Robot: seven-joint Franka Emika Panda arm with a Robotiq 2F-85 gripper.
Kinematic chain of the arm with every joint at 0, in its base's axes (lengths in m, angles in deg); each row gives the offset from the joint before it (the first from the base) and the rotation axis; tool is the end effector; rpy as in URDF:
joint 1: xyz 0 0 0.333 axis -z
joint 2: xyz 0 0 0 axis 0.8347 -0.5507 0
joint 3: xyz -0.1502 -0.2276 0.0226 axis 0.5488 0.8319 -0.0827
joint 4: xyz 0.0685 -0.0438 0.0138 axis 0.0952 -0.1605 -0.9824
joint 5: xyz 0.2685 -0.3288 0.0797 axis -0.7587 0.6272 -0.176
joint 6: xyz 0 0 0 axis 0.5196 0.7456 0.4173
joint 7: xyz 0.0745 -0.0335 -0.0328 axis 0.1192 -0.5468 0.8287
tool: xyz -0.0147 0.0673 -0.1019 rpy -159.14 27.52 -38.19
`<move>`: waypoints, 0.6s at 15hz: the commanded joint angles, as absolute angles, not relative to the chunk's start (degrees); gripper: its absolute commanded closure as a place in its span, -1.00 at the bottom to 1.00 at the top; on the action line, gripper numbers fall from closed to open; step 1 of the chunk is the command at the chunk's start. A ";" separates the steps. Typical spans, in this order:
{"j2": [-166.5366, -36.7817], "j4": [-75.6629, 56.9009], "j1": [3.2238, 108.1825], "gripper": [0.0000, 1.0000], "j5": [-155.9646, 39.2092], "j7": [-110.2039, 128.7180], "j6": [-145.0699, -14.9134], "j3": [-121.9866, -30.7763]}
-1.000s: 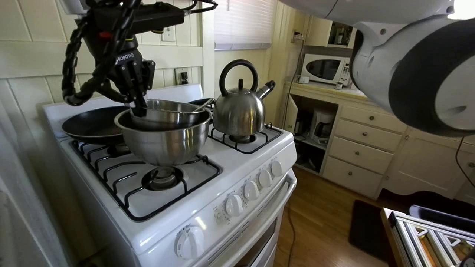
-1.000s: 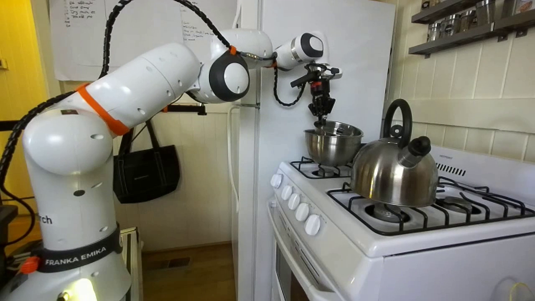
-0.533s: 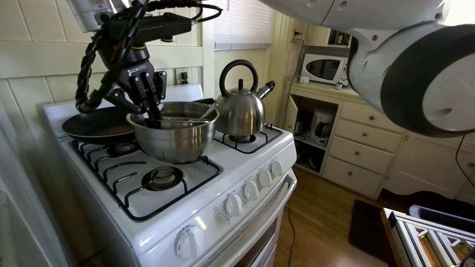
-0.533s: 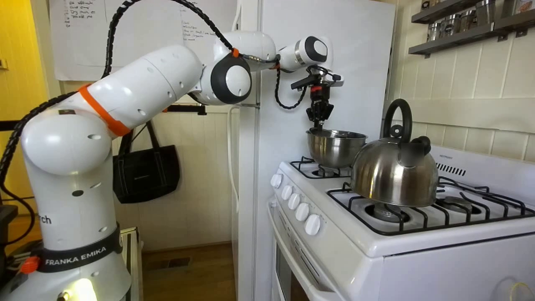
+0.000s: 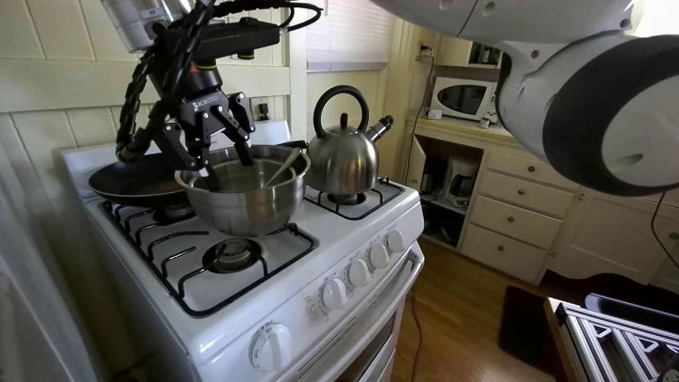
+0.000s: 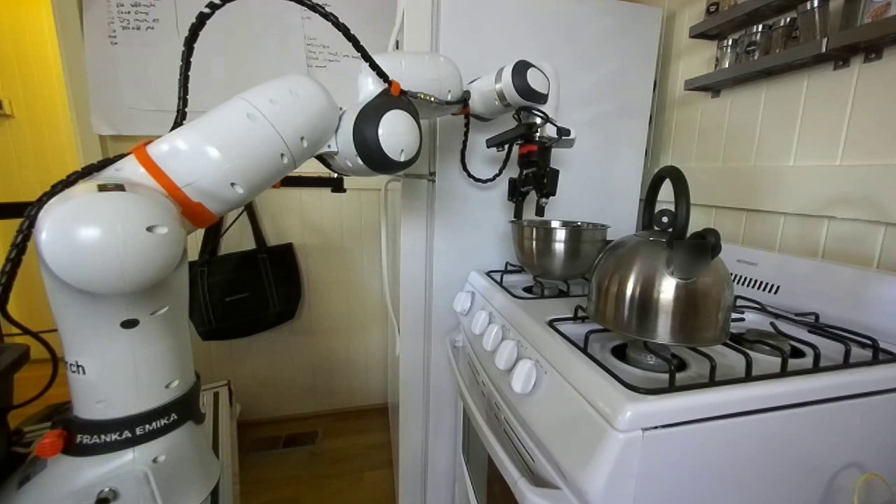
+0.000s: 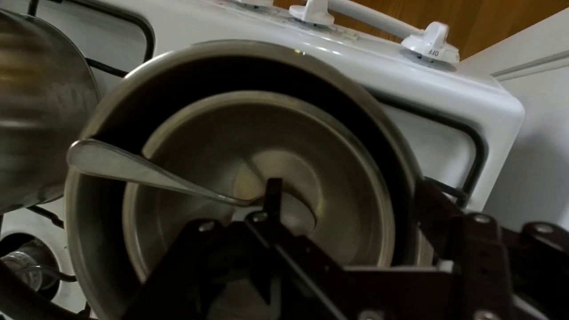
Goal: Put the smaller silver bowl inside the bigger silver bowl
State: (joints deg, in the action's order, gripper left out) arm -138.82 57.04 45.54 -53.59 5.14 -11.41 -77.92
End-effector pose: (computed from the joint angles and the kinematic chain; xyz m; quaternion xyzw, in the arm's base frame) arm 0.7200 0.1057 0.4486 0.9896 -0.0142 -0.1034 0.0988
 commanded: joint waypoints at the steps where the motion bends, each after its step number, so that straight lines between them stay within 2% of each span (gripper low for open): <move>1: -138.89 57.81 45.62 -1.00 -54.66 5.96 -9.52 -78.55; 9: -136.13 56.59 43.23 -1.00 -52.42 6.27 -10.62 -77.62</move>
